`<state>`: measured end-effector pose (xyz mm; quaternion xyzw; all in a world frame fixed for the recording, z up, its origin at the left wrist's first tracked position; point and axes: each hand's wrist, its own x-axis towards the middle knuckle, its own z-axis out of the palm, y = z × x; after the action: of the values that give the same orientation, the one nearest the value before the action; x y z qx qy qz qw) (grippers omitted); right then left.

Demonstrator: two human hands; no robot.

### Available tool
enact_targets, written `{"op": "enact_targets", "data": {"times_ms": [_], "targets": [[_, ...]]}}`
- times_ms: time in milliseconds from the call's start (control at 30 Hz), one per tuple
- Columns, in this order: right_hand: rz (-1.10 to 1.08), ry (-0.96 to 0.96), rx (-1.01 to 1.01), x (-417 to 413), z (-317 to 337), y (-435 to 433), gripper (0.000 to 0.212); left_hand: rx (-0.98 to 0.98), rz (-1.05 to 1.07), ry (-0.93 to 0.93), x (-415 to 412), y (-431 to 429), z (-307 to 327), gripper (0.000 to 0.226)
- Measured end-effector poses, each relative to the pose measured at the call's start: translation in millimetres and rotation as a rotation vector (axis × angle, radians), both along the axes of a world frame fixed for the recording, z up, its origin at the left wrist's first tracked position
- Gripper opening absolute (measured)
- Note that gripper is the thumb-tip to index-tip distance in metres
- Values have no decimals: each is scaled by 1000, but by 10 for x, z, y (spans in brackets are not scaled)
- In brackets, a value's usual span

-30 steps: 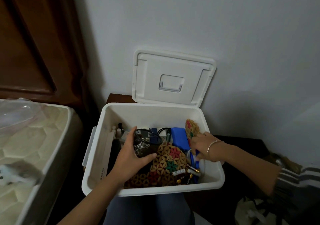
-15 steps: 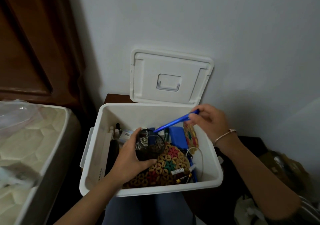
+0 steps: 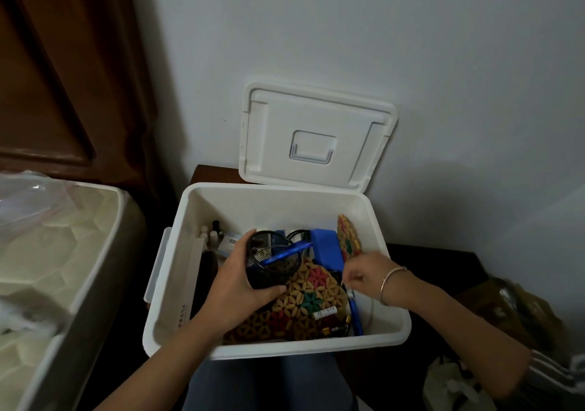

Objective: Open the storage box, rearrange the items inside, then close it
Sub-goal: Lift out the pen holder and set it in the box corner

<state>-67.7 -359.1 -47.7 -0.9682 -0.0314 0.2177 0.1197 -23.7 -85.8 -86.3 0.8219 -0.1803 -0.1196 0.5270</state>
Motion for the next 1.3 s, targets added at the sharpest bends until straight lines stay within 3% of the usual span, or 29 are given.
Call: {"op": "enact_targets", "data": {"times_ms": [133,333,467,700,933,1033,1100,1200,1300], "targets": [[328,223,-298,-19,-191,-24,22,-3,9,9,2,-5,-4,107],[732,317,-731,14,-390,12,36,2,15,11,-11,-1,13,110],[852,371,-811,68,-412,52,46,9,17,16,-3,10,19,111],[884,366,-897,8,-429,54,40,0,10,18,-2,10,18,108],[881,405,-812,49,-185,74,35,6,0,9,13,13,11,107],[796,320,-721,81,-111,52,35,3,6,15,14,16,-2,106],[670,236,-564,128,-19,55,29,-4,13,23,12,17,2,104],[264,121,-195,171,201,55,27,-9,24,36,23,18,-14,101],[-159,-270,276,130,434,80,10,-6,17,52,31,18,-46,101]]}}
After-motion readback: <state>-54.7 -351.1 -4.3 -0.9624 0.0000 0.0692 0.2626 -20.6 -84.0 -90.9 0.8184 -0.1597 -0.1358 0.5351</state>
